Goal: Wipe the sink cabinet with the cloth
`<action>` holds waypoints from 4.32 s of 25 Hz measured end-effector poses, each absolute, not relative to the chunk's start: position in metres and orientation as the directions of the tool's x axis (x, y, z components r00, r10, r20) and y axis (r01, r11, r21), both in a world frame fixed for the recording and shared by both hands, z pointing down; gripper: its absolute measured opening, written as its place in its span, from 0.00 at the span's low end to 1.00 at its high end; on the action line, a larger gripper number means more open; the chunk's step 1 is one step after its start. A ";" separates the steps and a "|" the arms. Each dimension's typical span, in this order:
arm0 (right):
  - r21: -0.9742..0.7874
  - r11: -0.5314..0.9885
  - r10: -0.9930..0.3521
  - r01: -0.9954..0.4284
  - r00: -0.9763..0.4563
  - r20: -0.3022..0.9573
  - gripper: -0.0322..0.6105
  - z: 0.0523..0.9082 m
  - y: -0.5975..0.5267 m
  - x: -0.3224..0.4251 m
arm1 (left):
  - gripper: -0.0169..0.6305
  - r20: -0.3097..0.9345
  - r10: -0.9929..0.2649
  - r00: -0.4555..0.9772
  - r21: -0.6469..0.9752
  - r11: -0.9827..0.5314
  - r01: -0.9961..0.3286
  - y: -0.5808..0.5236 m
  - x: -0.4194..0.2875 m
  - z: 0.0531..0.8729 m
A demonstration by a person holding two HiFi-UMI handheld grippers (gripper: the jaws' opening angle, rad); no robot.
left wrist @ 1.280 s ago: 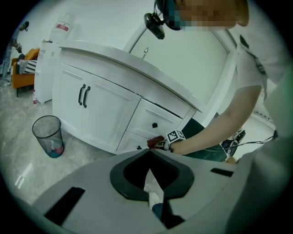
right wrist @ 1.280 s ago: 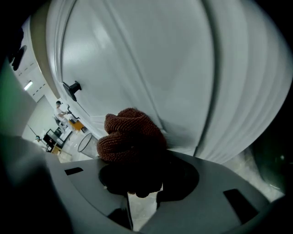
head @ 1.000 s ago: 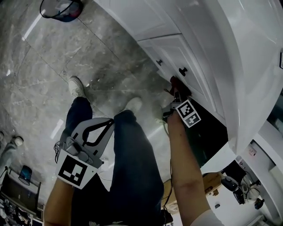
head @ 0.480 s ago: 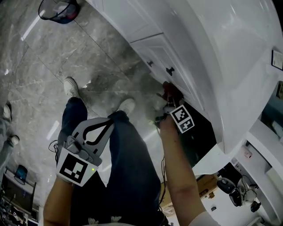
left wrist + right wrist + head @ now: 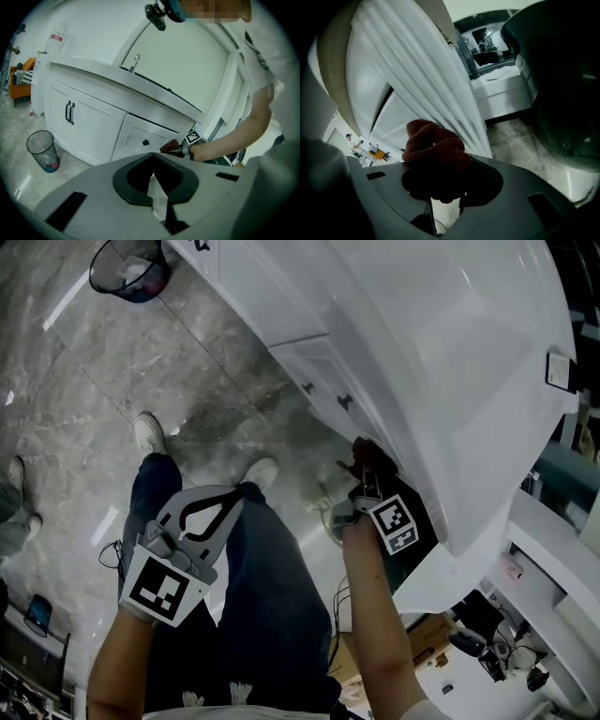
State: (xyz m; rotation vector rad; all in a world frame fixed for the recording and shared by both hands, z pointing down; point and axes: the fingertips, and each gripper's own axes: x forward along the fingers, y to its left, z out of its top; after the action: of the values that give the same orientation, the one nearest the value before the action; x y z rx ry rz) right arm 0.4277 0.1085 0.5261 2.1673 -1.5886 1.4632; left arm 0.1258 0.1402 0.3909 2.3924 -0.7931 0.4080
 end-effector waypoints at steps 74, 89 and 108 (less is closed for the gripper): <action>-0.498 -0.247 -0.754 -0.831 -0.157 0.638 0.23 0.497 -0.058 0.230 | 0.04 0.484 -0.575 0.660 0.482 -0.454 -0.749 0.125 -0.003 0.426; -0.454 -0.229 -0.735 -0.861 -0.153 0.661 0.22 0.603 -0.062 0.231 | 0.04 0.557 -0.565 0.608 0.483 -0.375 -0.791 0.148 0.003 0.461; -0.450 -0.187 -0.758 -0.874 -0.163 0.632 0.22 0.635 -0.060 0.236 | 0.04 0.577 -0.570 0.585 0.455 -0.371 -0.809 0.161 0.005 0.469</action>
State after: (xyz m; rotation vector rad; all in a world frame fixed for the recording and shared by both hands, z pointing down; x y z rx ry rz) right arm 0.2364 -0.0601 0.6352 1.9373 -1.9099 1.2764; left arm 0.0050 0.1605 0.4686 2.0862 -1.0919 0.4209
